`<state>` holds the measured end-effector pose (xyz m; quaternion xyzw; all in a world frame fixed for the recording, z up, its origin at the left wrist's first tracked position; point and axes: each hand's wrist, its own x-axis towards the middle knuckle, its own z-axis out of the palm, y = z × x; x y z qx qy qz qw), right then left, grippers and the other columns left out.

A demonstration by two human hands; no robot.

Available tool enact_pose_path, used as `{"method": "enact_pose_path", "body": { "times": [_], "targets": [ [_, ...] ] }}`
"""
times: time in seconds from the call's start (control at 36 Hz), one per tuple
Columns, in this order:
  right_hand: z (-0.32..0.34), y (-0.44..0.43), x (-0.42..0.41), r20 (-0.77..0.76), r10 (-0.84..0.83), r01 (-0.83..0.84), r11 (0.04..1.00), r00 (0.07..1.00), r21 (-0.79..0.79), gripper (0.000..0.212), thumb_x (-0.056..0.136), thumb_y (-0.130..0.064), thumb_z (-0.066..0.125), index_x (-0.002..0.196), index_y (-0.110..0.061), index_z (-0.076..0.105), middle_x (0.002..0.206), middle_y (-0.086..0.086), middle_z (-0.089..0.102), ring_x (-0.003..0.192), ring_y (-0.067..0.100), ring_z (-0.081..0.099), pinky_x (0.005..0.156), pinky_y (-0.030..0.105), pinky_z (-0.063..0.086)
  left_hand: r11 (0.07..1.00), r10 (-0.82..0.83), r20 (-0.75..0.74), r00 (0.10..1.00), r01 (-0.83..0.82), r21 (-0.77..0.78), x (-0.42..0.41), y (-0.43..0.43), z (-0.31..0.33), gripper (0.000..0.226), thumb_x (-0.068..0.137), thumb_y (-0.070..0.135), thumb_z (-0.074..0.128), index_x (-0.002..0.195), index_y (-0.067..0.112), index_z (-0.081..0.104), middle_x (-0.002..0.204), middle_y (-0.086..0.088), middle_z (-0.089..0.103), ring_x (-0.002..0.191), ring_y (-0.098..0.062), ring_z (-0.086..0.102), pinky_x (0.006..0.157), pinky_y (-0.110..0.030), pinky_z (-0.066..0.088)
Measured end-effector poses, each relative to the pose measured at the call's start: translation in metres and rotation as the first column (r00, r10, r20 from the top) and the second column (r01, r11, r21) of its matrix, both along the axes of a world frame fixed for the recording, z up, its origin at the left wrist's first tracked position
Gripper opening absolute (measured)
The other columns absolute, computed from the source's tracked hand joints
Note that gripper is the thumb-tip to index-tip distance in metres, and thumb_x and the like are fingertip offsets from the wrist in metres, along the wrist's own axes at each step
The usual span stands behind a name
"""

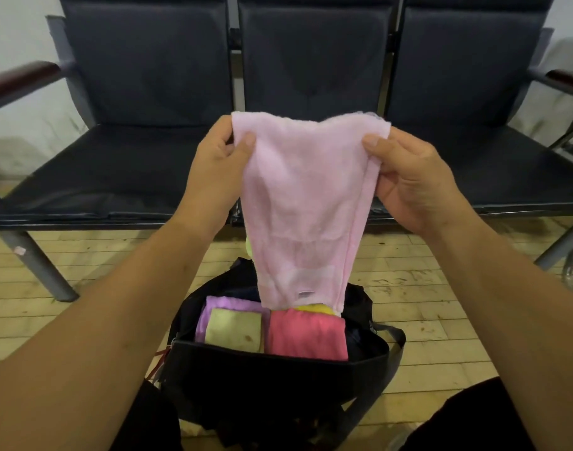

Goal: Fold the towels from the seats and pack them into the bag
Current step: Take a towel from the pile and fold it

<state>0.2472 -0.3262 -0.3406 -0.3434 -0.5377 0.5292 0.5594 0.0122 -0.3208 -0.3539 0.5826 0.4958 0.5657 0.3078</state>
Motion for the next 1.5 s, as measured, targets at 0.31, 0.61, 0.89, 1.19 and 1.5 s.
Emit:
{"method": "enact_pose_path", "body": {
  "times": [0.31,0.61,0.89,1.19,1.5],
  "targets": [
    [0.004,-0.004,-0.021,-0.135,0.097,-0.103,0.994,0.986,-0.034,0.059,0.089,0.002,0.066,0.14,-0.023,0.051,0.134,0.005,0.063,0.118,0.026,0.066,0.093,0.044,0.056,0.632,-0.396,0.449,0.801,0.592,-0.499,0.007,-0.004,-0.021,0.056,0.076,0.05,0.067,0.118,0.012,0.066,0.115,-0.007,0.072,0.106,-0.021,0.069,0.093,-0.035,0.056],
    [-0.013,0.017,0.011,-0.198,-0.157,0.043,0.875,0.967,-0.482,0.028,0.096,-0.007,0.058,0.122,-0.001,0.065,0.108,0.013,0.076,0.092,0.023,0.075,0.073,0.034,0.062,0.583,-0.3,0.757,0.58,0.74,-0.336,0.03,-0.015,-0.032,0.023,0.077,0.014,0.062,0.09,0.009,0.08,0.097,-0.013,0.075,0.084,-0.027,0.073,0.073,-0.037,0.061],
    [-0.028,0.015,0.004,-0.182,0.136,-0.223,0.727,0.974,-0.65,0.075,0.083,-0.072,0.057,0.111,-0.004,0.069,0.112,0.019,0.064,0.107,0.032,0.062,0.101,0.039,0.046,0.793,-0.105,0.78,0.617,0.525,-0.309,0.034,-0.015,-0.005,0.037,0.091,0.027,0.06,0.122,0.006,0.065,0.113,-0.013,0.073,0.1,-0.029,0.071,0.081,-0.038,0.058],
    [-0.023,0.016,0.001,-0.129,0.106,-0.148,0.907,0.986,-0.393,0.039,0.093,-0.008,0.064,0.128,-0.025,0.064,0.123,0.005,0.07,0.104,0.023,0.073,0.078,0.035,0.06,0.595,-0.067,0.718,0.693,0.606,-0.529,0.01,-0.003,-0.012,0.047,0.098,0.041,0.048,0.127,0.009,0.066,0.118,-0.009,0.071,0.105,-0.026,0.069,0.093,-0.04,0.053],
    [-0.019,0.018,0.012,0.127,-0.009,0.055,0.929,0.992,-0.367,0.006,0.088,-0.004,0.069,0.091,-0.007,0.073,0.09,0.013,0.073,0.082,0.026,0.071,0.071,0.039,0.059,0.755,-0.106,0.509,0.854,0.402,-0.518,0.014,-0.009,-0.011,0.031,0.093,0.021,0.065,0.119,0.005,0.067,0.109,-0.011,0.075,0.1,-0.026,0.072,0.075,-0.038,0.06]
  ]
}}
